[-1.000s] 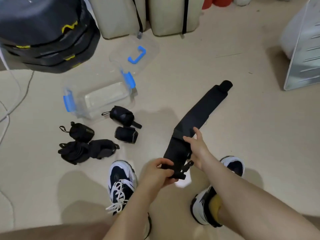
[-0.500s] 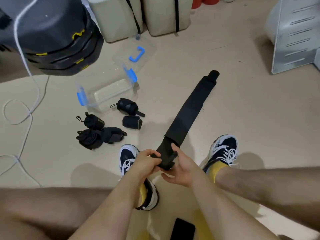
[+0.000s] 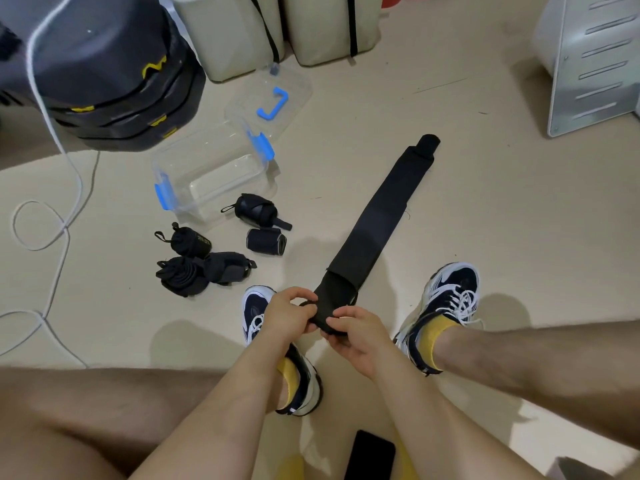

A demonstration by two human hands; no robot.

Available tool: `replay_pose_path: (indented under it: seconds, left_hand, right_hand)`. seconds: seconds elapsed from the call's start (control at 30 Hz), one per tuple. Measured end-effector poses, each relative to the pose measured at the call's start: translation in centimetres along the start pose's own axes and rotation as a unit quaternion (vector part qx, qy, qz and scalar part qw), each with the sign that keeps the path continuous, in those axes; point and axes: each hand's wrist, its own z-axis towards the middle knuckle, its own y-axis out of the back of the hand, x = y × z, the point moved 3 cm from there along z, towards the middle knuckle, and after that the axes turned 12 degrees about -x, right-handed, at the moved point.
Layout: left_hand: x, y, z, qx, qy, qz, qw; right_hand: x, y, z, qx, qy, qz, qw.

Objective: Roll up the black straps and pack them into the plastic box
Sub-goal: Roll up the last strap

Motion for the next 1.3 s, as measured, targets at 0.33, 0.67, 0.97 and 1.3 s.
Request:
replay_pose_path:
  seconds: [0.33, 0.67, 0.97, 1.3]
  left_hand:
    - [0.0, 2.6, 1.1, 0.197, 0.138, -0.163, 0.957]
    - [0.5, 1.6, 2.4, 0.155, 0.093, -0.098, 0.979]
    - [0.2, 0.8, 2.2, 0.078, 0.041, -0.05, 0.995]
    - [0.8, 2.1, 2.8, 0.194, 0.088, -0.175, 0.961]
  right_hand:
    - [0.7, 0.2, 0.6, 0.057, -0.138, 0.09, 0.985]
    - [1.1, 0.0, 1.3, 0.016, 0.008, -0.127, 0.992]
    - [-1.7, -1.6, 1.2, 0.015, -0.124, 0.107, 0.986]
    - [-1.0, -2.1, 1.5, 0.056, -0.185, 0.215, 0.957]
